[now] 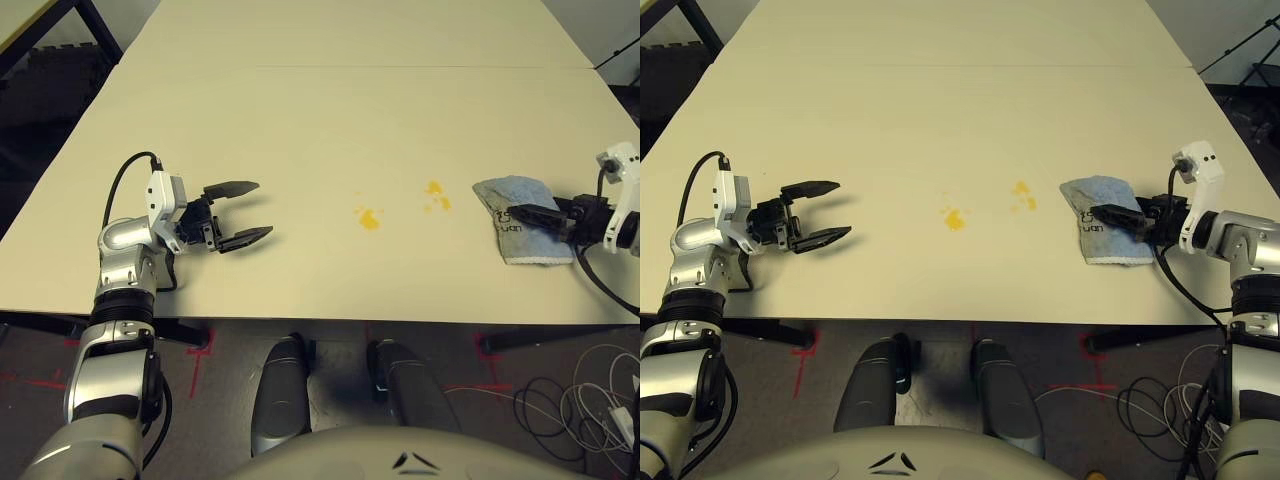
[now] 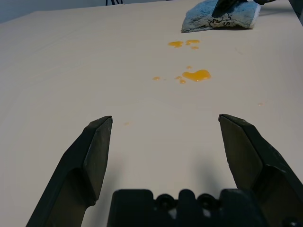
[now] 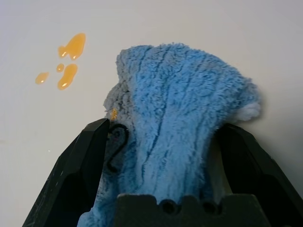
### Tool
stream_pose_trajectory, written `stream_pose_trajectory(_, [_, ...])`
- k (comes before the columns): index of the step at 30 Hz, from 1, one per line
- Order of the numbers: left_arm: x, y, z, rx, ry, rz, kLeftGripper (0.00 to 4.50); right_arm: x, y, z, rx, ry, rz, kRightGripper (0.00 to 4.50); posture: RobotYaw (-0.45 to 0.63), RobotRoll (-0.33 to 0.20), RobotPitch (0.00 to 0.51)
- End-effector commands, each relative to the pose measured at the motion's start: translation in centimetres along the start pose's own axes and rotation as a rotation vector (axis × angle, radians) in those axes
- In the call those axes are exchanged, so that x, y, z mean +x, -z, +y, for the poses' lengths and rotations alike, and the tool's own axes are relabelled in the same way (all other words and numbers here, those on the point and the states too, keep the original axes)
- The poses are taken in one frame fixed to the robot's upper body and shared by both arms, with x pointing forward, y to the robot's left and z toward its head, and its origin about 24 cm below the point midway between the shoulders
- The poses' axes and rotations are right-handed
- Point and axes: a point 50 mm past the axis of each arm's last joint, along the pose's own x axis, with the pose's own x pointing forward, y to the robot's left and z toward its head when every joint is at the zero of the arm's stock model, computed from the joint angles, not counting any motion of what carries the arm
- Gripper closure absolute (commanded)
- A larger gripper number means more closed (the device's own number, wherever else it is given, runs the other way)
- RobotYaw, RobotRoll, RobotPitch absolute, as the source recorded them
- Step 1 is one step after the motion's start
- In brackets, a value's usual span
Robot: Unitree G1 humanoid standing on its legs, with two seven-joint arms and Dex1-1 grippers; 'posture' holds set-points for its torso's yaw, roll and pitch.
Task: Wipe the water off the table with a rag.
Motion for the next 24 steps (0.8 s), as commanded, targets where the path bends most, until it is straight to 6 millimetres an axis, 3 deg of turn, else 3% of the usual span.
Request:
stream_pose_trajectory(1, [0.2, 0.4, -0.3, -0.012, 0.017, 0.010, 0.00, 1.5, 2.8, 0.7, 0.067, -0.032, 0.114, 0.42, 0.09, 0.000, 0.186])
stream_pose_trajectory(3, [0.3, 0.5, -0.3, -0.012, 0.020, 0.011, 0.00, 1.5, 3.0, 0.8, 0.073, -0.033, 0.121, 0.95, 0.09, 0.000, 0.186])
stream_pose_trajectory(7, [0.3, 0.5, -0.3, -0.013, 0.018, 0.009, 0.00, 1.2, 2.8, 0.6, 0.072, -0.020, 0.119, 2.42, 0.09, 0.000, 0.185])
stream_pose_trajectory(12, [0.4, 0.6, -0.2, -0.007, 0.013, 0.008, 0.00, 0.6, 1.6, 0.1, 0.060, 0.013, 0.054, 4.14, 0.09, 0.000, 0.181])
stream_pose_trajectory(18, [0.6, 0.6, 0.0, -0.001, 0.011, 0.003, 0.00, 0.7, -1.8, 0.2, 0.062, 0.027, -0.143, 4.23, 0.08, 0.000, 0.179])
stream_pose_trajectory(24, [0.6, 0.5, 0.1, 0.003, 0.012, 0.004, 0.00, 2.4, -4.0, 1.1, 0.070, 0.029, -0.244, 4.23, 0.08, 0.000, 0.175])
